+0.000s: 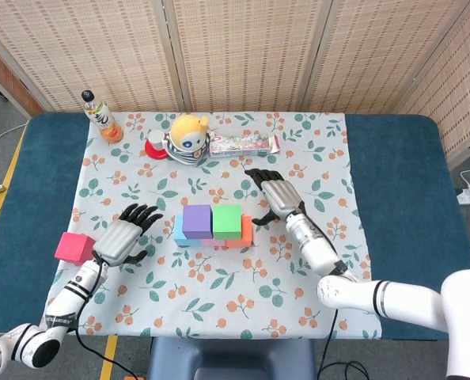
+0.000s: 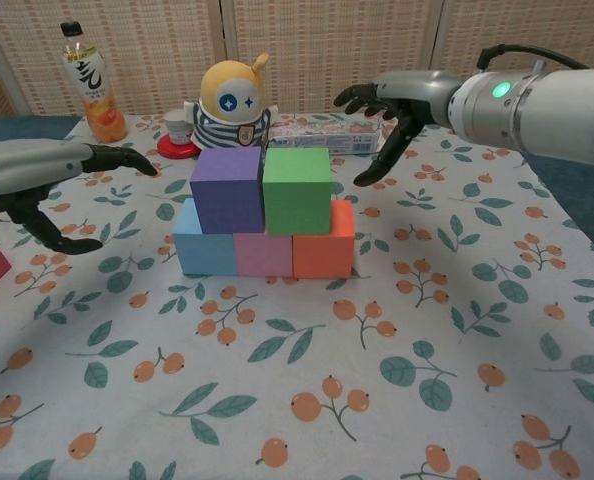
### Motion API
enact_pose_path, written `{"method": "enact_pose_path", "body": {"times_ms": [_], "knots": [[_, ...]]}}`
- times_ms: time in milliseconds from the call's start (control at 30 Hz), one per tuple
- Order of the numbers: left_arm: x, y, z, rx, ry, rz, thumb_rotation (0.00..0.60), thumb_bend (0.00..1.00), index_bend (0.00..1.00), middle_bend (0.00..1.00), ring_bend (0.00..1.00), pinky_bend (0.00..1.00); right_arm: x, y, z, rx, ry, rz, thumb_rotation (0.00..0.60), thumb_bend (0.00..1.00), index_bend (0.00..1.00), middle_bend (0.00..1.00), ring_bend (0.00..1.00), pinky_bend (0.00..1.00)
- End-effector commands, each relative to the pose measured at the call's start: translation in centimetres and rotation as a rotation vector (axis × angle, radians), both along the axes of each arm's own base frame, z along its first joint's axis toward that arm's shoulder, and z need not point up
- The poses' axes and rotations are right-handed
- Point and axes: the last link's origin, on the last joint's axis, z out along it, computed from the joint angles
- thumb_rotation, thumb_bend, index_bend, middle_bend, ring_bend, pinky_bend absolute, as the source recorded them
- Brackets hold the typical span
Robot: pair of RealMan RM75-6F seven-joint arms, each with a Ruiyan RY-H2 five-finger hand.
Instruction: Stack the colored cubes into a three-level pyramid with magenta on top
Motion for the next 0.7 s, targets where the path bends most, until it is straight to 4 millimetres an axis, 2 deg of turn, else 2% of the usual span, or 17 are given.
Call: {"method": "enact_pose_path", "body": {"times_ms": [33, 700], "knots": [[0.3, 0.0, -0.5, -0.014, 0.005, -0.005, 0.600, 0.32, 0.10, 0.01, 0.00, 0.01, 0.3, -0.2, -0.4, -0.001, -0.008, 0.006, 0.600, 0.06, 0.00, 0.03, 0.00, 0.00], [1.8, 0.1, -2.3, -0.062, 0.025, -0.046, 0.600, 0.32, 0.10, 0.01, 0.00, 0.01, 1.1, -0.4, -1.7, 0.001, -0.014, 0.015, 0.600, 0.06, 0.00, 0.03, 0.00, 0.00]]}}
